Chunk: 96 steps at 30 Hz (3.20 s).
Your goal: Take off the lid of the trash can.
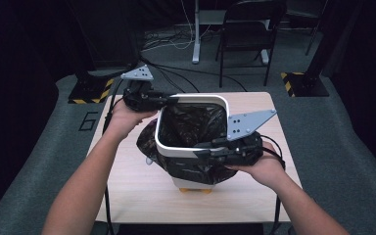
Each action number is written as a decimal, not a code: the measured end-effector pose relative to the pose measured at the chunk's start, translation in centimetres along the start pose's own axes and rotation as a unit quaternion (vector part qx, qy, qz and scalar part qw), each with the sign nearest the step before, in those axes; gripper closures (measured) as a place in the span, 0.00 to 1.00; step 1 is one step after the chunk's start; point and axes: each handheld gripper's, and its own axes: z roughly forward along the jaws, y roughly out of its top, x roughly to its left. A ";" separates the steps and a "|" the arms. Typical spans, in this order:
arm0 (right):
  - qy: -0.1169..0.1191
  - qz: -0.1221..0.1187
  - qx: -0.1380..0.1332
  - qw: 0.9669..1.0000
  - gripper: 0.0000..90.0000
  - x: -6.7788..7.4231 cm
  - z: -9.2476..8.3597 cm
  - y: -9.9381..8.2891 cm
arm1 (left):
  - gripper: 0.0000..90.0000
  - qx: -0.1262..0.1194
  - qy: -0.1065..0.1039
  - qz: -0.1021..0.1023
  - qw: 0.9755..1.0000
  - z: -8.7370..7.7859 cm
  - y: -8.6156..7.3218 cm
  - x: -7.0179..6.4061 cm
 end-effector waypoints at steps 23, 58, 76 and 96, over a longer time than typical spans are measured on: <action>-0.006 -0.030 -0.003 1.000 0.92 1.1 -1.4 1.3 | 0.83 -0.014 -0.006 0.012 1.000 -0.7 1.9 -1.2; -0.034 -0.037 0.008 0.999 0.93 1.9 -3.4 0.6 | 0.40 -0.057 -0.008 -0.003 0.998 -2.2 2.0 -1.6; -0.087 -0.012 -0.005 0.996 0.93 0.9 -6.3 -1.0 | 0.43 -0.054 -0.005 0.010 0.998 -4.0 -0.2 -2.4; -0.148 0.026 -0.001 0.989 0.93 -0.4 -9.3 -3.4 | 0.45 -0.052 0.016 0.006 0.998 -4.8 -2.6 -2.0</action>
